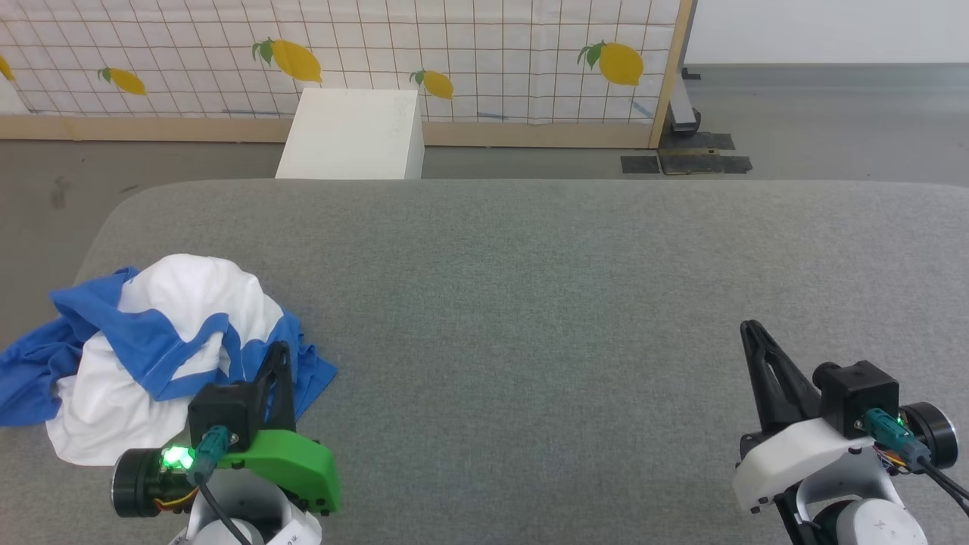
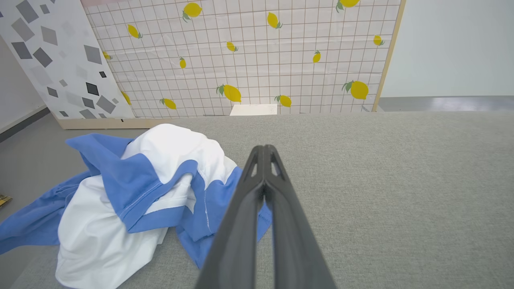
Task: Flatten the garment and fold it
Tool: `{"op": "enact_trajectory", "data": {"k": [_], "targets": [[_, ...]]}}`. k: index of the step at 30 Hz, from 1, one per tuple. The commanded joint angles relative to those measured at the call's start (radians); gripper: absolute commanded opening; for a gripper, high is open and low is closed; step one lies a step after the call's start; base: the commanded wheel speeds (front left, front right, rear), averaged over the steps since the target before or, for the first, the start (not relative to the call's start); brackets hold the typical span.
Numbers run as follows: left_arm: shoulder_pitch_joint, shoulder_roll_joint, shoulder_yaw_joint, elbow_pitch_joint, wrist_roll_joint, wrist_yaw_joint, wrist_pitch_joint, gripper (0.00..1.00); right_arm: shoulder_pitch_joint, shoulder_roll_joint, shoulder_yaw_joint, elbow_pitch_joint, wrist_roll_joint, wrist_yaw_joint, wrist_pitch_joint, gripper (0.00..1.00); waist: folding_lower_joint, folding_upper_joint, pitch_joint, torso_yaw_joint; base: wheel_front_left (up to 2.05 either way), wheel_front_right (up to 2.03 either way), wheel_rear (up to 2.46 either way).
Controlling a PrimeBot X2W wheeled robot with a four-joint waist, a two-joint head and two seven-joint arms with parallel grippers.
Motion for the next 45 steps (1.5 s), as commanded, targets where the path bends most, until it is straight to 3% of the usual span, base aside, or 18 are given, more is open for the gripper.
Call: {"op": "enact_trajectory", "data": {"k": [1,25,45], "targets": [[0.000,0.000,-0.001,0.000,-0.001,0.000,0.000,1.00,0.000,0.000,0.000,0.000,0.000,0.000,0.000,1.00,0.0000,0.0000,0.000,0.000,0.00,0.00,0.00],[-0.002,0.000,-0.016,0.031,-0.041,0.013,-0.043,1.00,0.015,0.000,-0.025,0.029,0.041,0.000,-0.043,1.00,0.0000,0.0010,0.002,0.010,0.00,0.00,0.00],[0.004,0.003,-0.015,0.050,-0.076,0.032,-0.084,1.00,0.022,0.000,-0.046,0.058,0.070,0.000,-0.085,1.00,0.0000,0.0020,0.011,0.112,0.00,0.00,0.00]]}}
